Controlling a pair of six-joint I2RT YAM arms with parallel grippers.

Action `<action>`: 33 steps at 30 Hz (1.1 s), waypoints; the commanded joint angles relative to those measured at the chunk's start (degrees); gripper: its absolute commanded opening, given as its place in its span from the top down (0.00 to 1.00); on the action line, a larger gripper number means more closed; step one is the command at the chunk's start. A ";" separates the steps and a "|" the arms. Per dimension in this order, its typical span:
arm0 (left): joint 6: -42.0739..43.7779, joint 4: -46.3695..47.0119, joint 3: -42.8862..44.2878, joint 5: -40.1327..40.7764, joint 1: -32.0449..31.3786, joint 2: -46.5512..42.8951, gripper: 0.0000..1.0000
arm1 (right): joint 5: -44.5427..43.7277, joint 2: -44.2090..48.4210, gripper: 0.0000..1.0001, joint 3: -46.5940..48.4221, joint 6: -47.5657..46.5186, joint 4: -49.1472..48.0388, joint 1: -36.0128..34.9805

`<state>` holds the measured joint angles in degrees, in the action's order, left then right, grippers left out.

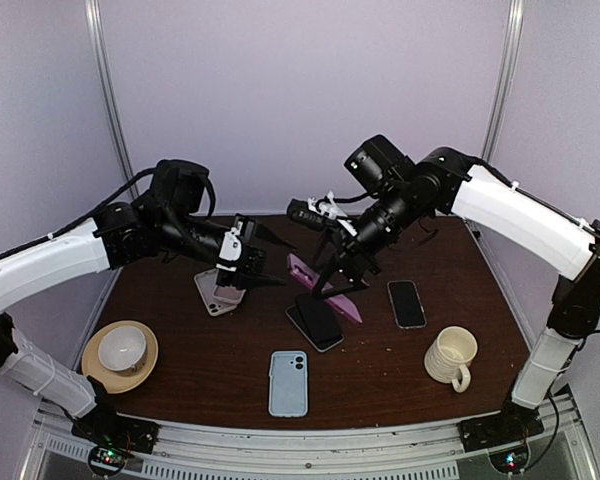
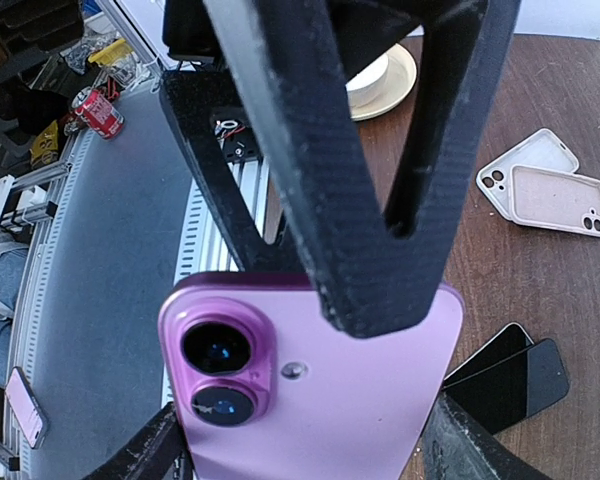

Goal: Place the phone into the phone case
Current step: Pass from the right arm to the left

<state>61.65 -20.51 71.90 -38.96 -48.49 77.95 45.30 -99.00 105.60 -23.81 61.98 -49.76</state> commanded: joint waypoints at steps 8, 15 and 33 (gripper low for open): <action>-1.97 -0.57 3.18 -4.33 -0.63 2.76 0.47 | 1.22 -0.31 0.50 6.00 -2.83 4.87 -1.29; -1.35 -1.47 3.88 -3.25 -1.35 3.87 0.59 | 0.04 -0.87 0.51 6.62 -3.52 6.26 -1.92; -9.86 -3.76 6.89 1.95 -2.40 4.45 1.00 | -11.94 3.17 0.19 3.87 -1.49 4.80 -1.88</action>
<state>59.07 -25.56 74.43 -39.44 -50.57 82.56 41.34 -100.07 110.67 -26.85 69.80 -51.72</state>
